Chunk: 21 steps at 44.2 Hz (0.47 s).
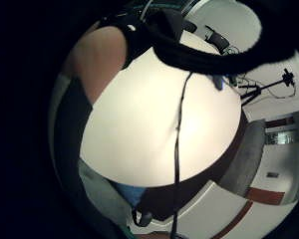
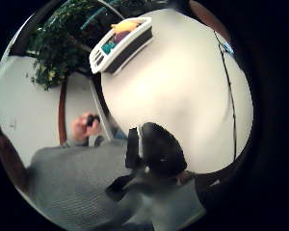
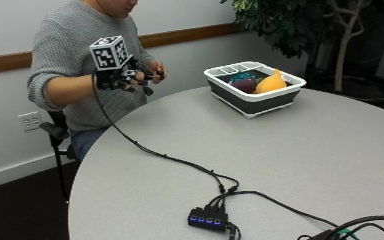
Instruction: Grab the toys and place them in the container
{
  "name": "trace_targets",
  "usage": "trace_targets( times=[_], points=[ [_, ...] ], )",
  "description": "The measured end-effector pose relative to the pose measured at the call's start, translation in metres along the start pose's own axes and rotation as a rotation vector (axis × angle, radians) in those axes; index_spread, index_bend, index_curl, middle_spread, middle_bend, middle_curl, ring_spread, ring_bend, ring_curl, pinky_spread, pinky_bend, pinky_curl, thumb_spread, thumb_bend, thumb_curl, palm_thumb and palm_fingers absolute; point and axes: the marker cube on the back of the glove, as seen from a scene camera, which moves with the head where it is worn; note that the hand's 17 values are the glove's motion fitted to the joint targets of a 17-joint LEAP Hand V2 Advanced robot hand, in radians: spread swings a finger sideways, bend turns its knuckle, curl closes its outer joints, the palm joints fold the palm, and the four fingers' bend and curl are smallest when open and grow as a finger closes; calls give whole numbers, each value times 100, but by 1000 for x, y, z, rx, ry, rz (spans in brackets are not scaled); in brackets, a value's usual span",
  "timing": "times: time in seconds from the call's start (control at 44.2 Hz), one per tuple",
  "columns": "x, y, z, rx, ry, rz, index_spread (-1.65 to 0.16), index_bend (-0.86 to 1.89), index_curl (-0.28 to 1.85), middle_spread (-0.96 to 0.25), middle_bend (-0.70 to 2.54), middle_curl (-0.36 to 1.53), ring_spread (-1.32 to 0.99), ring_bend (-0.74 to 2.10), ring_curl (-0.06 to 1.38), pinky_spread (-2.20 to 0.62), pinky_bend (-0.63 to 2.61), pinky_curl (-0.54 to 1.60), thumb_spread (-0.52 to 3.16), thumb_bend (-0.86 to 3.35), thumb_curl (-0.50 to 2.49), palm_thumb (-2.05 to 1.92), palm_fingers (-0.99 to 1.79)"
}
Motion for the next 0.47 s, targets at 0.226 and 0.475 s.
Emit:
trace_targets(
  times=[0.226, 0.475],
  points=[
    [-8, 65, 48, -49, -94, 117, -37, 19, 39, -15, 15, 26, -8, 18, 33, 6, 78, 32, 132, -2, 30, -2, -8],
    [-4, 60, 53, -45, -74, 113, -37, 19, 40, -15, 15, 25, -9, 18, 32, 6, 76, 32, 135, -2, 30, -2, -7]
  ],
)
